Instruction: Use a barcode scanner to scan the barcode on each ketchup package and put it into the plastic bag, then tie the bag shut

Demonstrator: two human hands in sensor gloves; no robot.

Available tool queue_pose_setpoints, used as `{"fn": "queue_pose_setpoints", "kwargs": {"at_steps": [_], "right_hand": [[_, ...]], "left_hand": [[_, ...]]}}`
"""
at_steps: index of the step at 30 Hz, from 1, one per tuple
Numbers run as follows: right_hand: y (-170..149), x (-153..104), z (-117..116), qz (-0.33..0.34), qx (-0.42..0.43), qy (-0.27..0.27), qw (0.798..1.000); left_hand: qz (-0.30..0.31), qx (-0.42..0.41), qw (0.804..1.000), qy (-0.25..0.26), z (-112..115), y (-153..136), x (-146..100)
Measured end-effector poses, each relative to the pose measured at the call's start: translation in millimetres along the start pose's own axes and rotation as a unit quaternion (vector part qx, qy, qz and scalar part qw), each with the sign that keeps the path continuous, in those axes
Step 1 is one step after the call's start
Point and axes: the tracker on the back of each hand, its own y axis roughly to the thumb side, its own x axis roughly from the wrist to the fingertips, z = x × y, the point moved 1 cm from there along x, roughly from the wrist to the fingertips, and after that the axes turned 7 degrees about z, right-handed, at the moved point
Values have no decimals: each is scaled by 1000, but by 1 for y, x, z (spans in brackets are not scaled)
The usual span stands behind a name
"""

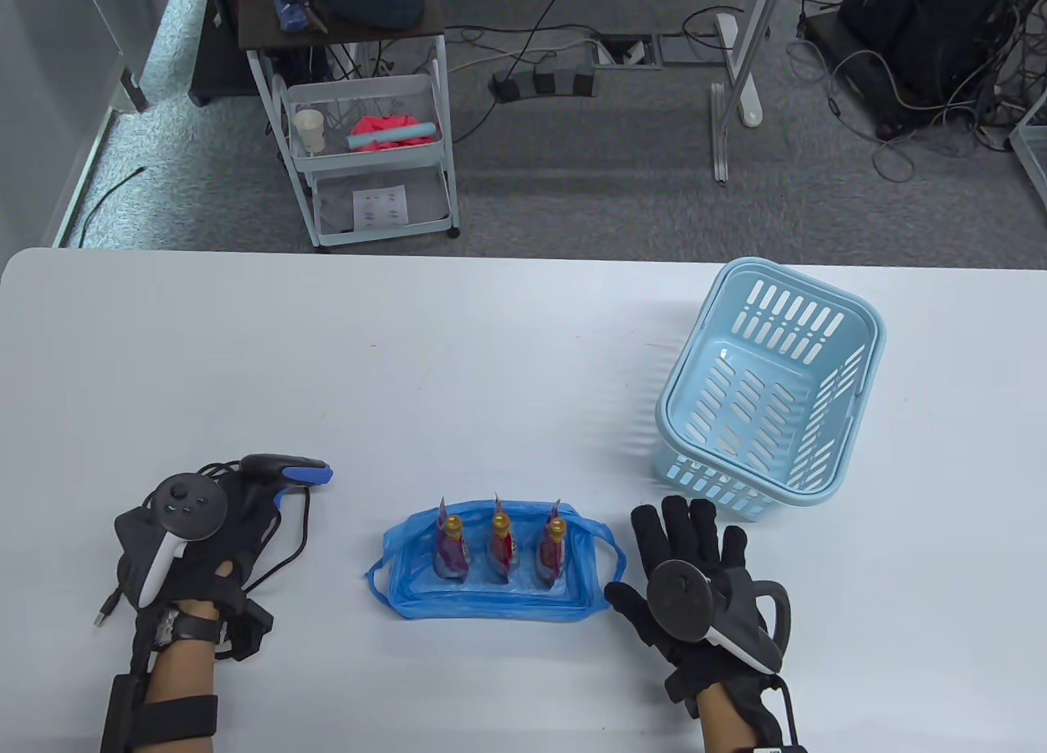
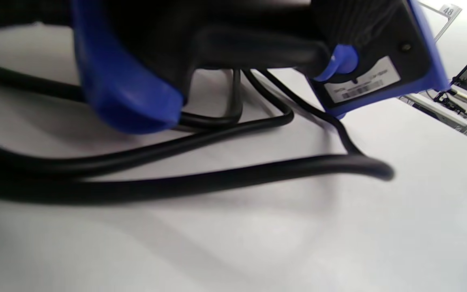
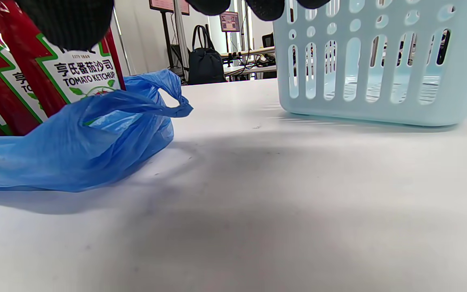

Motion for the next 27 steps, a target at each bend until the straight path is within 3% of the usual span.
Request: {"fn": "queue_pose_setpoints", "kwargs": {"at_steps": [12,27], "right_hand": [[0,1,0,-2,3,3,1000],[-1,2,-2,-4,6,3,1000]], "left_hand": [[-7,40,999,-21,10,7,7],[53,58,996,42,-8,31,-4]]}}
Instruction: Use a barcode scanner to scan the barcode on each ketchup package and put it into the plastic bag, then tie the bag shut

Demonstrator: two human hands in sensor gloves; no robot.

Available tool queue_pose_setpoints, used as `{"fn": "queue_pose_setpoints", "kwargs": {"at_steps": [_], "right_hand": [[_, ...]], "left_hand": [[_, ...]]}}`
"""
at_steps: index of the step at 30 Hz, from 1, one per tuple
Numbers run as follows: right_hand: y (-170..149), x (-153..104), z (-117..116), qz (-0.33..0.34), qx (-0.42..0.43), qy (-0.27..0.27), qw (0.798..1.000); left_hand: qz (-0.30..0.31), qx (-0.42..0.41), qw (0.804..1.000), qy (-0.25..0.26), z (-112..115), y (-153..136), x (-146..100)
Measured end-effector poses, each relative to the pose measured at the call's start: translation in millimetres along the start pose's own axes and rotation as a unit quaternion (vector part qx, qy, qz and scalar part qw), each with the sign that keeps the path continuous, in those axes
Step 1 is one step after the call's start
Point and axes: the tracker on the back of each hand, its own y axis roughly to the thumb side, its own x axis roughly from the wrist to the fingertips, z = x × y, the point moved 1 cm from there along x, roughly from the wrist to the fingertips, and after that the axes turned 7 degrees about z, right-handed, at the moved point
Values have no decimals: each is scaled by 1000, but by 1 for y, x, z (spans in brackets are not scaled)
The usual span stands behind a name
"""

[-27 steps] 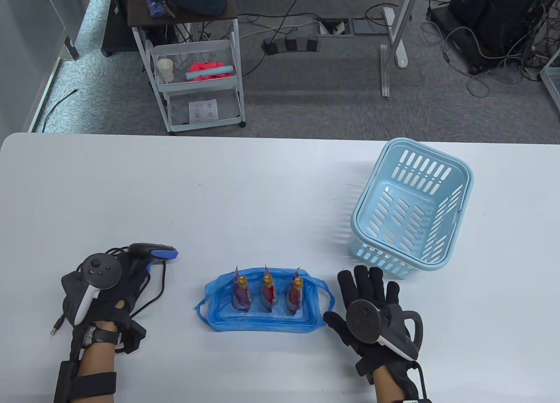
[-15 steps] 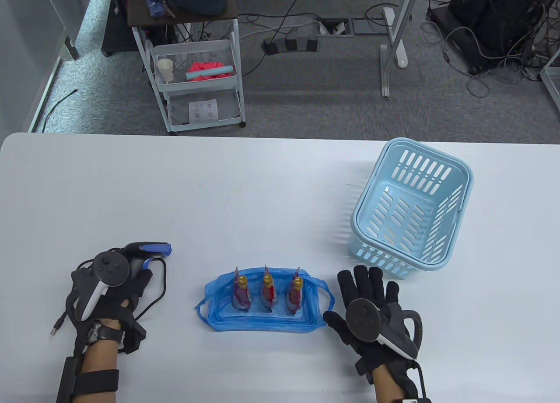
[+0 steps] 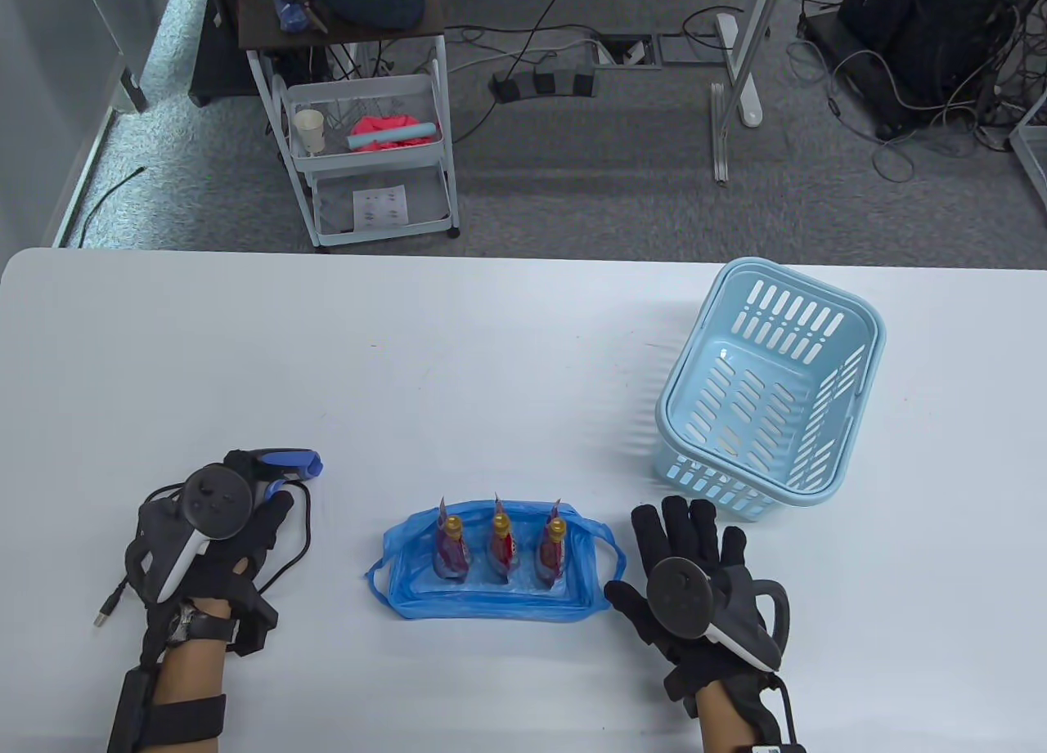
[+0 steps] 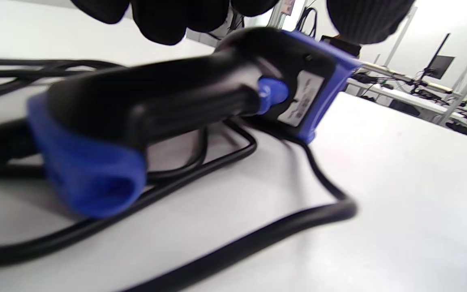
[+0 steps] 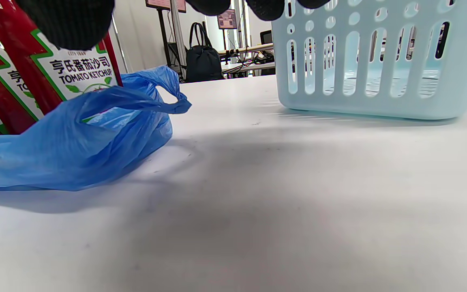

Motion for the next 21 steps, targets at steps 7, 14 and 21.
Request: {"fn": "queue_pose_setpoints", "kwargs": {"at_steps": [7,14,21], "right_hand": [[0,0,-1,1,2,0,1000],[-1,1,-1,1,3,-2,1000],[-1,1,-2,0,5,-2,1000]], "left_hand": [[62,13,998,30,-8,31,-10],[119,26,992,18,1,61,-19],[160,46,986,-25,24,84,-20]]}}
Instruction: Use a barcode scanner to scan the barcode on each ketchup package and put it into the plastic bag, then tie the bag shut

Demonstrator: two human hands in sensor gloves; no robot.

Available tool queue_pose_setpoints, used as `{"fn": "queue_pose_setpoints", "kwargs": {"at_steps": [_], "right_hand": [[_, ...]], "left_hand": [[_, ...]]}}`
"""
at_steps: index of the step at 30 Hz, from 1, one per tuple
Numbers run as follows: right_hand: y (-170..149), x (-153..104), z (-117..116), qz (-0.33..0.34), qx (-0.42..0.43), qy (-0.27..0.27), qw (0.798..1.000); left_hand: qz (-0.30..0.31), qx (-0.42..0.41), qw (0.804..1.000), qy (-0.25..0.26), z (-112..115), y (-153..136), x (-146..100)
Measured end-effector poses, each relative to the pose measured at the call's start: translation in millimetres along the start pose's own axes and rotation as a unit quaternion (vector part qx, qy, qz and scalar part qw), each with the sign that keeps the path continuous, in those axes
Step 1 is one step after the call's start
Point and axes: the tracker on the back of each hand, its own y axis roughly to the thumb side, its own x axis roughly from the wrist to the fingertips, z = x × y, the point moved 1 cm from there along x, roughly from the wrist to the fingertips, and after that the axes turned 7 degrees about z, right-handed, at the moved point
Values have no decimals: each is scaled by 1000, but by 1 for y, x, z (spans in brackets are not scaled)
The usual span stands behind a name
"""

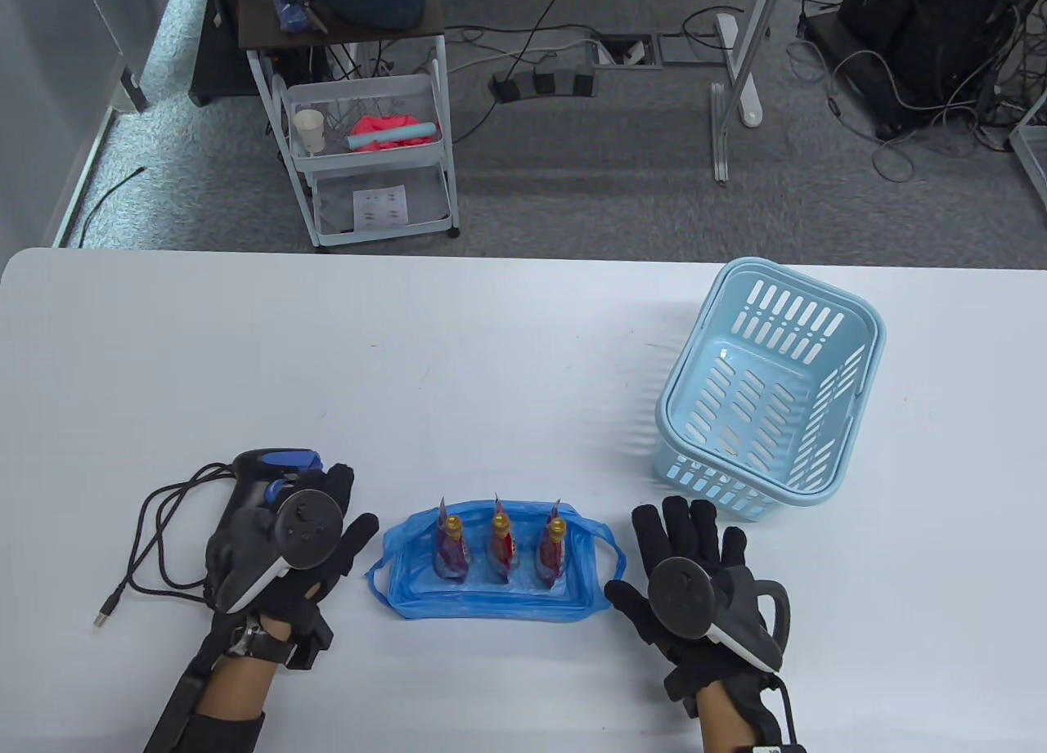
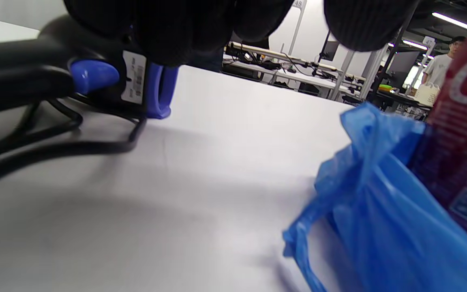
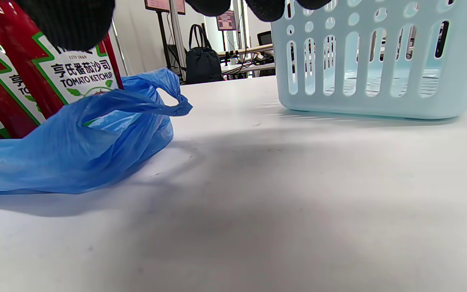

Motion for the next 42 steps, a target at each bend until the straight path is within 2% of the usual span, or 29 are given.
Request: {"fn": "queue_pose_setpoints", "kwargs": {"at_steps": [6,9,17,24,28,33,39,42], "right_hand": [[-1,0,0,-2,0,0,1000],[-1,0,0,-2,1,0,1000],[-2,0,-1,-2,1,0,1000],[-2,0,-2,-1,1,1,1000],[-2,0,-2,-2,1,3,1000],[-1,1,-4,-4,3,4,1000],[1,8,-9,-16,19,-15,1000],[3,16,-16,-27,37,1,999]], "left_hand": [[16,14,998,-56,17,7,5],[24,5,995,-93,19,10,5],[46,-4,992,-119,19,10,3],[48,18,985,-167,42,13,8],[44,24,988,-144,49,17,10],[49,-15,993,-104,41,18,9],[54,-33,993,-94,33,17,5],[56,-41,993,-92,33,16,5]]}}
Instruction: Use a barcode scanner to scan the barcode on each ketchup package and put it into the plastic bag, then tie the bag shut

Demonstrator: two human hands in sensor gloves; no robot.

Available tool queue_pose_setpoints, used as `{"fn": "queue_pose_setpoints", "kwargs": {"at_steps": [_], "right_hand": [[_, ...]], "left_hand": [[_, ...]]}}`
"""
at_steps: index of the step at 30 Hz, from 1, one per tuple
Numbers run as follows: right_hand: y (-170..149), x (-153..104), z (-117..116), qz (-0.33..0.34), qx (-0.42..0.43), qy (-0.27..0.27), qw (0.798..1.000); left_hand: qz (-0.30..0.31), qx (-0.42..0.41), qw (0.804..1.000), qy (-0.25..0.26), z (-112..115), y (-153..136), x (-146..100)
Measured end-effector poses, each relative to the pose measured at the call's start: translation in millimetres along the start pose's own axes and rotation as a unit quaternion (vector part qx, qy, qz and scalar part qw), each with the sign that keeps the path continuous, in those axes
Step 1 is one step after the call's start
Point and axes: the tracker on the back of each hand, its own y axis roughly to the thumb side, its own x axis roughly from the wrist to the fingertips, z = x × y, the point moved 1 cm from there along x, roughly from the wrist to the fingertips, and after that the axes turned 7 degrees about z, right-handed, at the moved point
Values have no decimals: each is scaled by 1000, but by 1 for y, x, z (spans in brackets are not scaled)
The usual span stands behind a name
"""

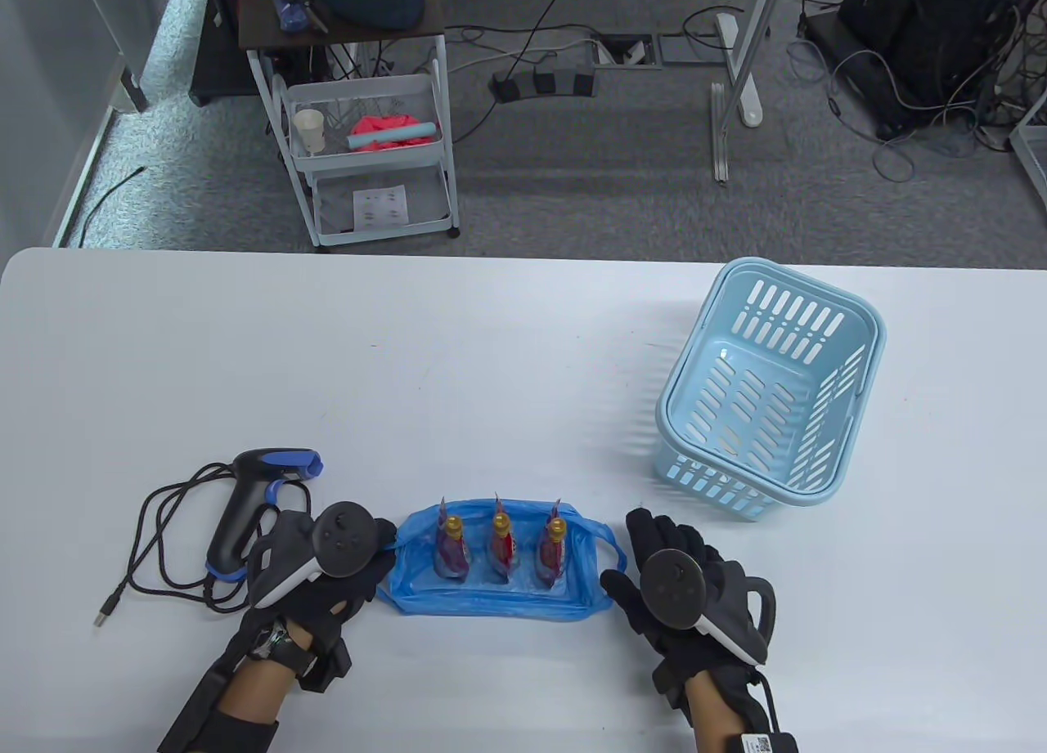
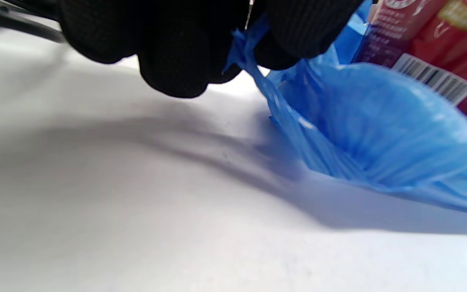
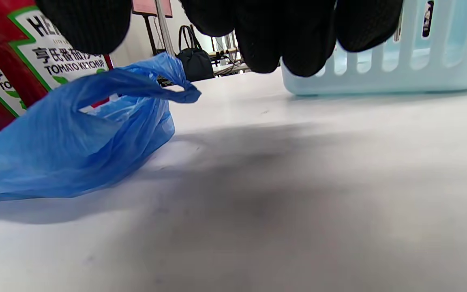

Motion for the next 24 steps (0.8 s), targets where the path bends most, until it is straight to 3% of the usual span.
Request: {"fn": "queue_pose_setpoints", "kwargs": {"at_steps": [5,13,24], "right_hand": [[1,22,-23,-35,51,100,993],[7,37,-34,-62,-32,80,994],[3,35,-26,-60,23,56,996]], "left_hand": [[3,-11,1000,6,-3,1,-1],[3,-34,999,7,-3,-2,0],[7,-49,999,18,-7,-2,-1]]}}
